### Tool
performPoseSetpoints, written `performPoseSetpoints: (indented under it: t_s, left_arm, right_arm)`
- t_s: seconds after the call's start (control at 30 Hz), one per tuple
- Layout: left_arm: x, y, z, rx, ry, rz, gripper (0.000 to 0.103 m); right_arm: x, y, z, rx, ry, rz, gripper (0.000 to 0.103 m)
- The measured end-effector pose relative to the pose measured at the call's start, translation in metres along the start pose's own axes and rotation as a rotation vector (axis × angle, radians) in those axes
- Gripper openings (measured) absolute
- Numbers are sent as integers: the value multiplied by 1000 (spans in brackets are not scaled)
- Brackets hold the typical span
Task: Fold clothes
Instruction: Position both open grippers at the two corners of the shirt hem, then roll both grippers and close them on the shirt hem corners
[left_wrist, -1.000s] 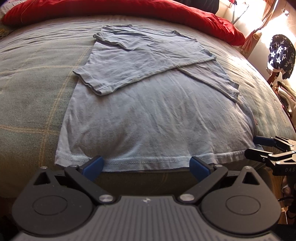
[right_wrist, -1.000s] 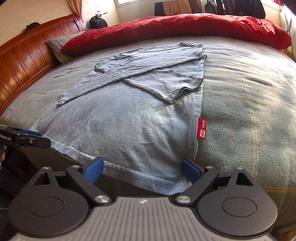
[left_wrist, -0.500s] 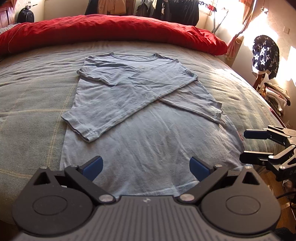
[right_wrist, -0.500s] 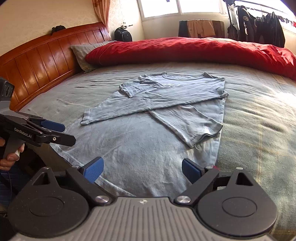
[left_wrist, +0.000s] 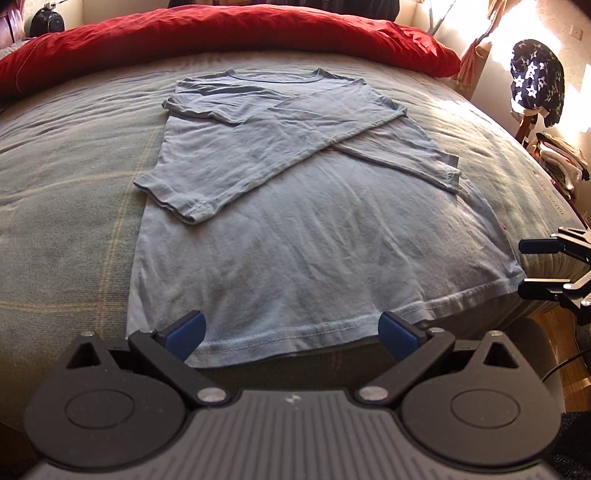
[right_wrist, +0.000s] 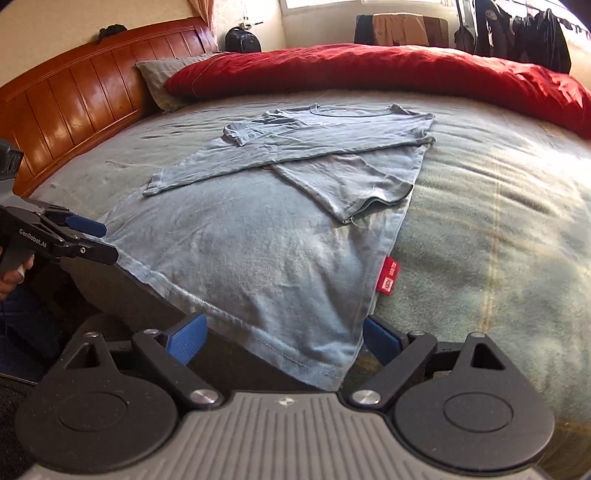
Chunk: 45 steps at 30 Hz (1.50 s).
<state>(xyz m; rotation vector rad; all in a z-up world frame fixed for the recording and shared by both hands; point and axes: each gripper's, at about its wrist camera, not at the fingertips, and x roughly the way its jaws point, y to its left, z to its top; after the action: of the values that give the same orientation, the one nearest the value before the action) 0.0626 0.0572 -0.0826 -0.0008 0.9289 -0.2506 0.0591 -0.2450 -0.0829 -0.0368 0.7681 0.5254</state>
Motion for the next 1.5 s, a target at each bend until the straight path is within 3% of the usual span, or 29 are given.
performPoseSetpoints:
  t_s: [0.17,0.27,0.37,0.53,0.73,1.0,1.13,1.3,1.5]
  left_arm:
    - [4,-11,8,74,-37,29,99]
    - [14,-13,5,98,-6,8,99]
    - [20,-7,-7,84,28,7,99]
    - [1,-5,-14,147,-13,24,99]
    - [-3,-8,-19,345,-81,102,99]
    - [-4,-53,-44,836,-129,91,99]
    - [4,-77,-43,971,-142,77,99]
    - [15,-102,-40,1035,-170,36,99]
    - [27,-123,-40,1095,-195,33,99]
  right_arm:
    - [0,11,10,-156,5,-22,89]
    - [11,10,7,-175,69,43,81]
    - [14,8,0,-180,99,38,81]
    - [3,9,-1,-235,107,-7,80]
    - [-7,8,5,-346,100,-82,80]
    - [7,35,3,-574,153,-79,80]
    - [20,47,4,-648,169,-80,80]
    - [33,55,-3,-701,180,-113,80]
    - [37,66,-15,-824,160,-213,80]
